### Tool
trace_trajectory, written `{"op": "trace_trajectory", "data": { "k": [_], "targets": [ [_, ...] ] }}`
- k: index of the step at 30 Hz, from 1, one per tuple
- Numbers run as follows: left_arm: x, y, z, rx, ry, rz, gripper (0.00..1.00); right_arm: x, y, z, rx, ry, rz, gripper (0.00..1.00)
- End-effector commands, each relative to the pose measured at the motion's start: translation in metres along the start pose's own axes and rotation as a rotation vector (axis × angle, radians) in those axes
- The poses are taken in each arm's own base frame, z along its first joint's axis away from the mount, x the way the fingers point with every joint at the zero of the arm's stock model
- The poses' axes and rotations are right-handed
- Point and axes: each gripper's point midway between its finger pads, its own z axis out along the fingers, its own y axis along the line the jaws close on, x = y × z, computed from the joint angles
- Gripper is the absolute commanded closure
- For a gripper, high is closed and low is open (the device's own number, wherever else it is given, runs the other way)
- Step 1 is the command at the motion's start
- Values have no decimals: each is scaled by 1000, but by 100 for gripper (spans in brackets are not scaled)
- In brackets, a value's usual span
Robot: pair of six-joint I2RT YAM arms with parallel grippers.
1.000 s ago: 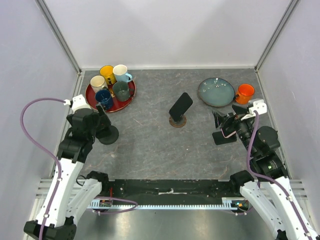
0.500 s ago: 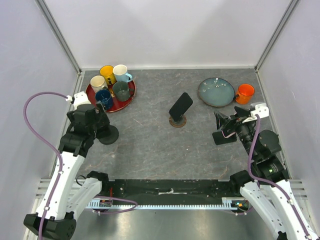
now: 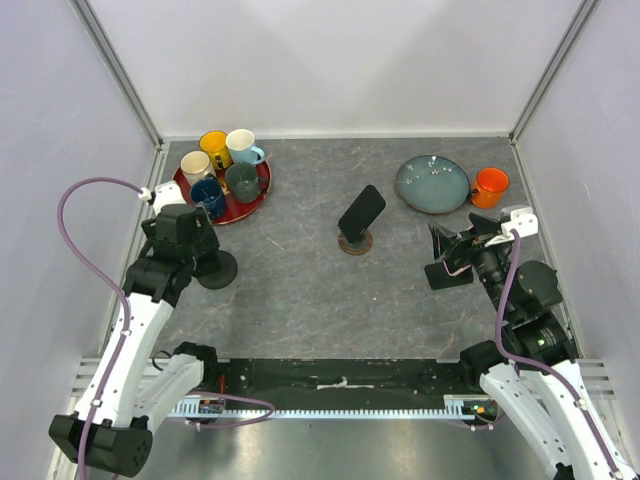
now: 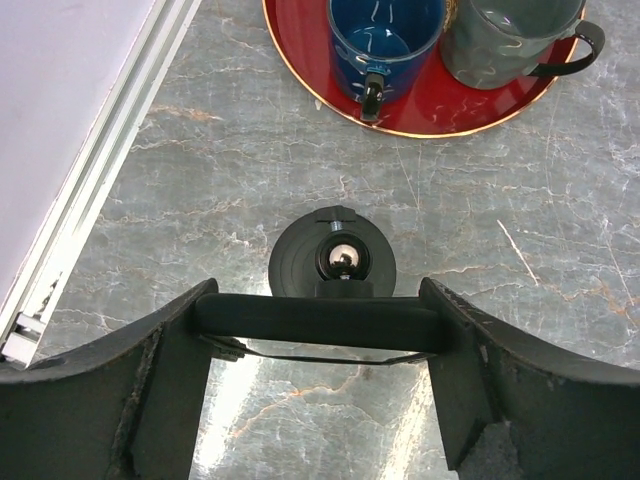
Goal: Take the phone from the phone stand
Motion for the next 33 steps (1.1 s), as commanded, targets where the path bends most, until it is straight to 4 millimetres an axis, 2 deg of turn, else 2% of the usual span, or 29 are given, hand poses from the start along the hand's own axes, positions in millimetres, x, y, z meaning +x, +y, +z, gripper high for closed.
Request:
{"op": "trace_trajectory", "data": {
  "k": [1, 7, 10, 11, 13, 14, 20, 24, 25, 26, 29, 31, 33],
  "targets": [
    [-15, -1, -8, 34, -56, -4, 35, -9, 0, 1, 2, -42, -7, 2],
    [-31, -31, -27, 228, -83, -6, 66, -10, 0, 0, -1, -45, -9, 2],
    [-32, -57, -39, 385, -69, 10, 72, -10, 1, 0, -6, -47, -10, 2],
    [-32, -70, -47, 464, -61, 17, 73, -10, 2, 0, -12, -46, -10, 2],
    [-36, -82, -54, 539, -73, 22, 74, -10, 3, 0, -18, -45, -10, 2],
    [-33, -97, -64, 636, -56, 36, 74, -11, 4, -1, -22, -48, -10, 2],
    [-27, -149, -99, 918, -42, 98, 78, -9, 12, 2, -67, -41, -10, 2],
    [-16, -181, -117, 1021, -45, 188, 78, -6, 20, 5, -111, -21, -10, 2],
    [-10, -189, -114, 1023, -26, 215, 78, -5, 23, 5, -125, -16, -10, 2],
    [-7, -200, -124, 1042, -34, 247, 78, -5, 24, 5, -133, -13, -11, 2],
    [2, -224, -131, 1044, -45, 332, 79, -4, 29, 7, -157, -2, -12, 2],
    [1, -236, -139, 1057, -68, 366, 79, -2, 30, 8, -164, 7, -12, 2],
    [11, -252, -146, 1062, -73, 422, 79, -2, 31, 8, -169, 14, -17, 2]
  ]
}}
